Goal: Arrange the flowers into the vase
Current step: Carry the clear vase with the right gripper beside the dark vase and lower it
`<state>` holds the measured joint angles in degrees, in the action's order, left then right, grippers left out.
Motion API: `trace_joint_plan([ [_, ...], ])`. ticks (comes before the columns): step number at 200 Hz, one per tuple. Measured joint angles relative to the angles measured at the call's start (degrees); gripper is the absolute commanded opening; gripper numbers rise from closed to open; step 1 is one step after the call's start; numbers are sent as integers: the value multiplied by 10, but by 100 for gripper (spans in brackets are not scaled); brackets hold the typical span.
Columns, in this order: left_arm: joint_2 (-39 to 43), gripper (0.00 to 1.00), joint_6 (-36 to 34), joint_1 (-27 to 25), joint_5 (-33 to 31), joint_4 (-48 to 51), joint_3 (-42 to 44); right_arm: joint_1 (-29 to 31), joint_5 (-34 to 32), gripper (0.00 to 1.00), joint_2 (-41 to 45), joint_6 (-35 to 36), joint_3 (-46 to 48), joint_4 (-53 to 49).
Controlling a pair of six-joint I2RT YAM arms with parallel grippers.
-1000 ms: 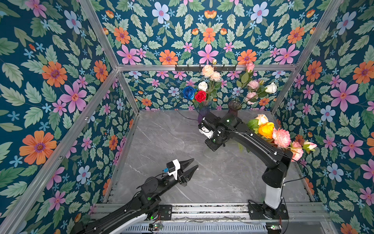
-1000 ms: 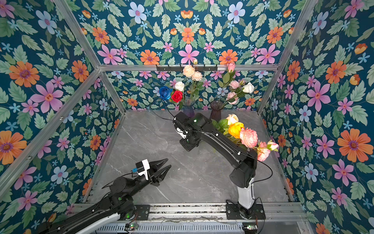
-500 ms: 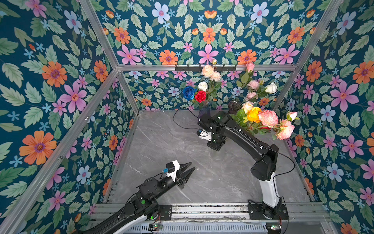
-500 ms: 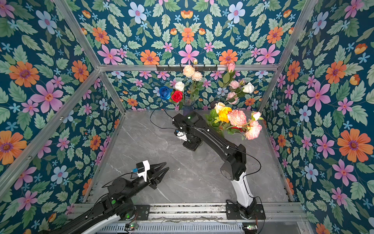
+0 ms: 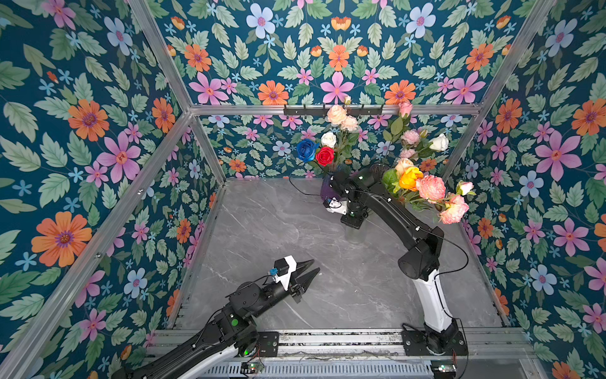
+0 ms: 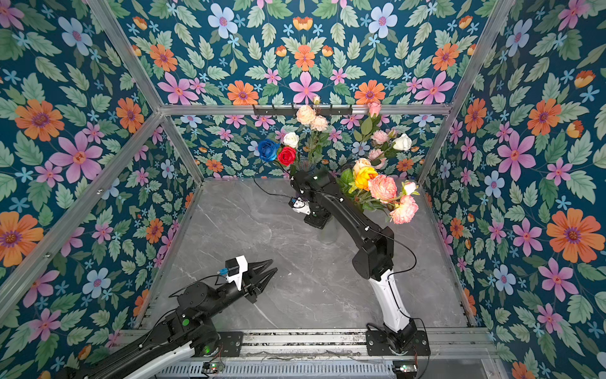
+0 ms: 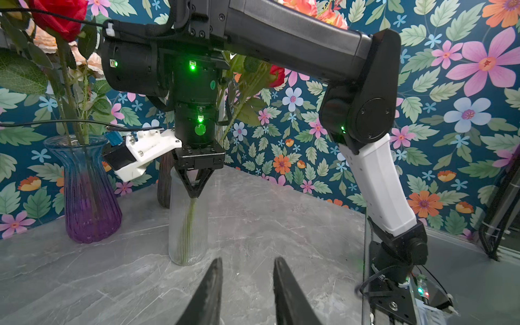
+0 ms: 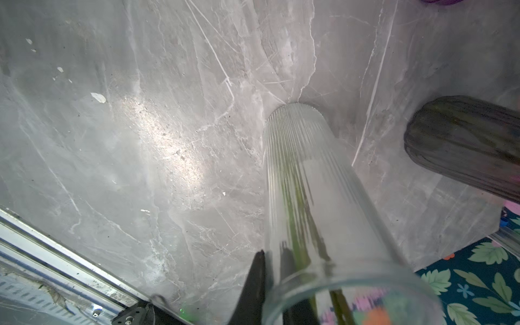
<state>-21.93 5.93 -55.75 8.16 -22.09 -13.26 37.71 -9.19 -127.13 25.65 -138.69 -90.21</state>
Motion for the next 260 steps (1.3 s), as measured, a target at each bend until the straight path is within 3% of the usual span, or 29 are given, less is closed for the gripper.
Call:
trace_joint_plan([
  [67, -15, 33, -5, 0, 6, -6, -6, -15, 12, 0, -5, 15, -13, 3],
  [79, -14, 34, -5, 0, 6, -6, -6, -15, 14, 6, -5, 15, -12, 4],
  [92, -13, 33, -5, 0, 6, -6, -6, -15, 15, 20, -5, 14, -12, 5],
  [111, -10, 34, -5, 0, 6, -5, -6, -15, 17, 29, -5, 15, -11, 6],
  [187, 1, 34, -5, 0, 6, -3, -6, -18, 5, 51, -5, 14, -10, 20],
  [260, -2, 34, -5, 0, 7, -3, -7, -19, -31, 65, 0, 1, -15, 31],
])
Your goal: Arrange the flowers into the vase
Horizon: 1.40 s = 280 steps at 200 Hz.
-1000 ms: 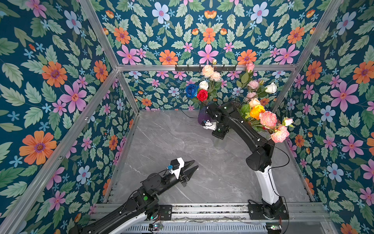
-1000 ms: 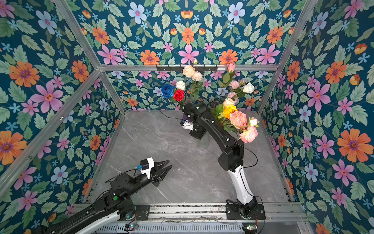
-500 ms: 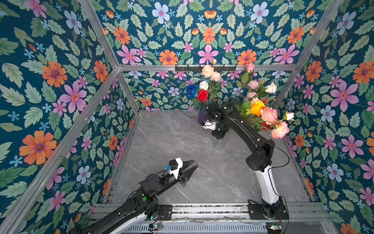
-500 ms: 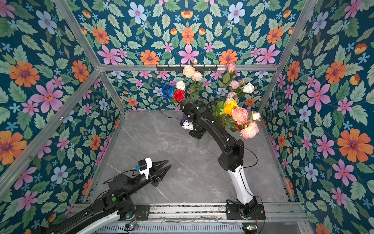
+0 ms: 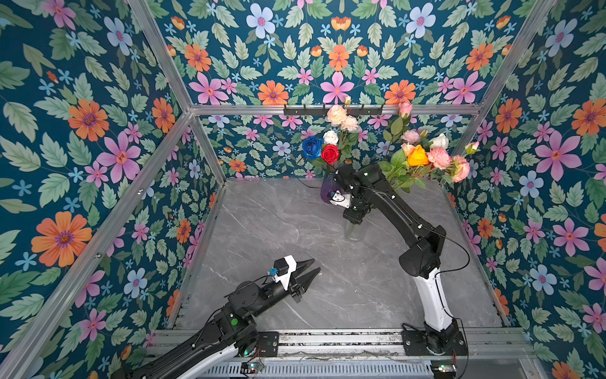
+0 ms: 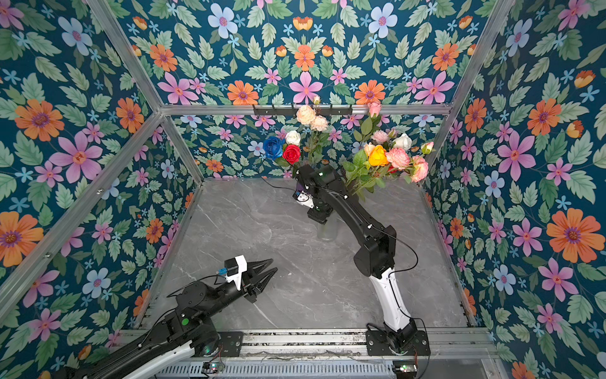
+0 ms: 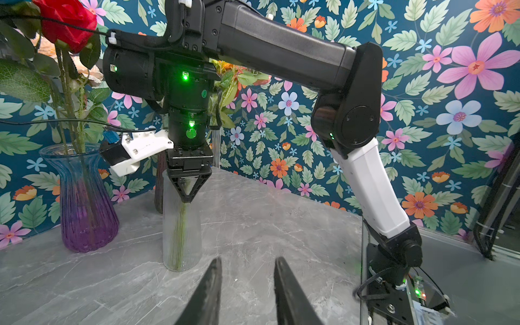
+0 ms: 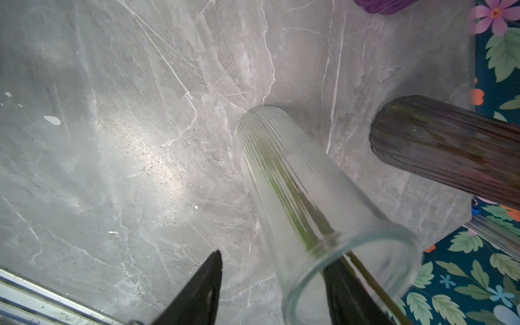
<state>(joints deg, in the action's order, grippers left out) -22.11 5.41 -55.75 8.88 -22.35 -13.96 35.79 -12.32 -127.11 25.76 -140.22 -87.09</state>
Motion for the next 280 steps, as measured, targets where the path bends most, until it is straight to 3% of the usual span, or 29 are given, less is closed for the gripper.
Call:
trace_joint_plan([
  [16, 0, 34, 0, 0, 0, 0, 0, 0, -5, 76, 2, -4, -9, 2],
  [42, 0, 34, 0, 0, 0, 0, 0, 7, -11, 78, 9, -8, -22, 13],
  [140, 32, 33, 7, 0, 0, -1, 6, 93, 10, 77, 49, 10, 7, 27],
  [205, 61, 36, 20, 0, -2, 3, 6, 126, 32, 75, 107, -15, 14, 19],
  [236, 69, 42, 28, 0, -16, 4, 10, 160, 86, 76, 243, -36, 136, 91],
  [263, 69, 52, 40, 0, -37, 6, 16, 160, 110, 87, 487, -90, 386, 248],
  [280, 67, 55, 47, 0, -47, 5, 22, 163, 137, 88, 629, -123, 539, 352],
])
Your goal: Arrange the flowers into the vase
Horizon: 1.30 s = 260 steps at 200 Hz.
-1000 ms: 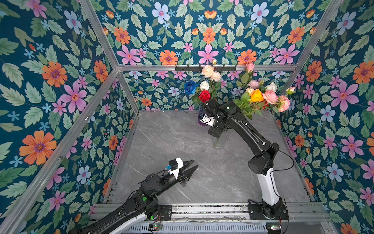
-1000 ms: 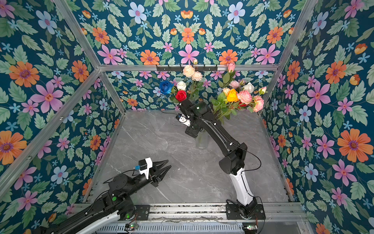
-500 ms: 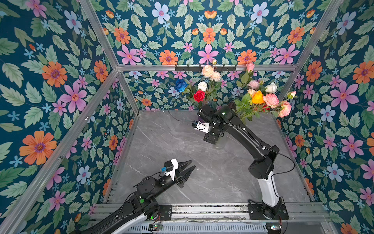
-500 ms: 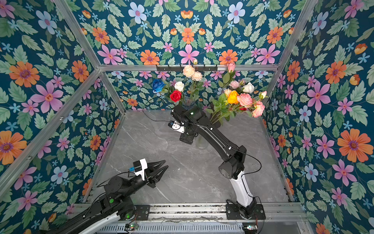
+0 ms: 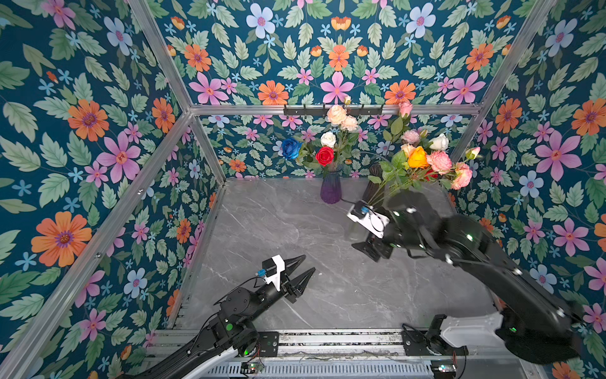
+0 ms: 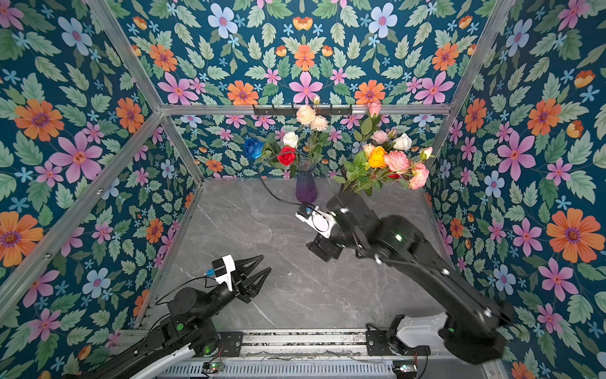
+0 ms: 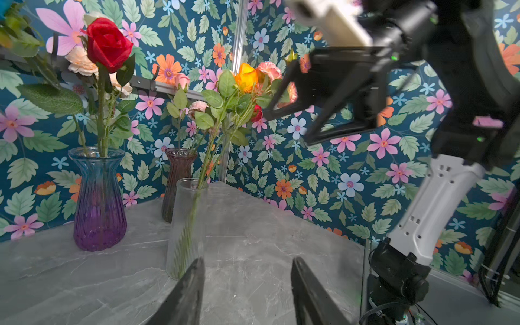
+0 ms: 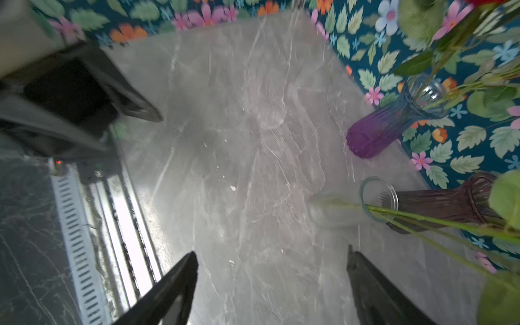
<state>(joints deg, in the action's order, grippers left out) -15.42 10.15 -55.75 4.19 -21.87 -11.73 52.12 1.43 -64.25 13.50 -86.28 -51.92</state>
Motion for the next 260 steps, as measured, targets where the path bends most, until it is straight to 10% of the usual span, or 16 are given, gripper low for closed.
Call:
trace_joint_plan([
  [59, -22, 58, 19, 2, -56, -11, 27, -66, -20, 85, 235, -212, 432, 219],
  [111, -51, 70, 30, 2, -143, -2, 23, -415, 145, 85, 315, -476, 671, 355],
  [129, -63, 80, 37, 2, -200, 10, 17, -519, 190, 99, 289, -518, 670, 359],
  [171, -116, 95, 49, 28, -340, 2, 30, -564, 50, 99, 209, -525, 632, 384],
  [202, -199, 97, 76, 148, -358, -33, 37, -567, -86, 99, 179, -478, 671, 490],
  [260, -335, 100, 19, 254, -406, -202, 72, -563, -136, 99, 129, -293, 764, 803],
])
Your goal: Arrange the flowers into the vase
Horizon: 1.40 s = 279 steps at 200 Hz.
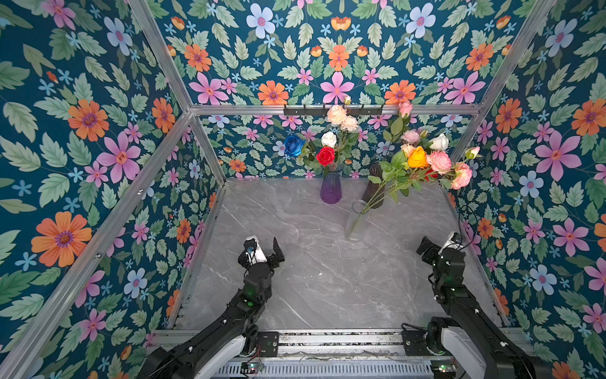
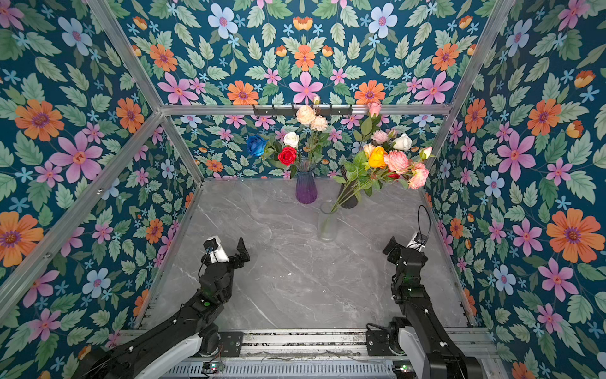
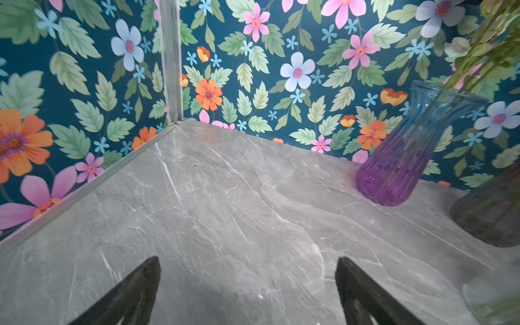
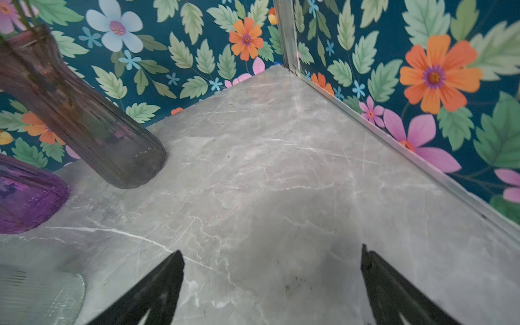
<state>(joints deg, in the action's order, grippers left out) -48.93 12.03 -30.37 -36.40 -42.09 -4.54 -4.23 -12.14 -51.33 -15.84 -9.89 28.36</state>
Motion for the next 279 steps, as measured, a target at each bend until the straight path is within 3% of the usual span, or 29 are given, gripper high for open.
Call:
trace_joint_plan([
  [47, -81, 100, -127, 0, -59, -152, 3, 36, -3, 99, -134, 60, 13, 172],
  [80, -150, 100, -189, 3, -89, -253, 24, 82, -10, 99, -323, 120, 33, 340],
  [147, -302, 100, -228, 56, -95, -460, 41, 85, -16, 99, -318, 146, -32, 330],
  [193, -361, 100, -199, 149, -18, -500, 37, 85, -16, 99, -318, 147, -40, 318],
  [234, -439, 100, -164, 223, 110, -481, -37, 82, -15, 99, -317, 147, -42, 311],
  [279, -436, 100, -125, 272, 191, -349, -109, 39, 23, 99, -311, 128, -73, 252],
])
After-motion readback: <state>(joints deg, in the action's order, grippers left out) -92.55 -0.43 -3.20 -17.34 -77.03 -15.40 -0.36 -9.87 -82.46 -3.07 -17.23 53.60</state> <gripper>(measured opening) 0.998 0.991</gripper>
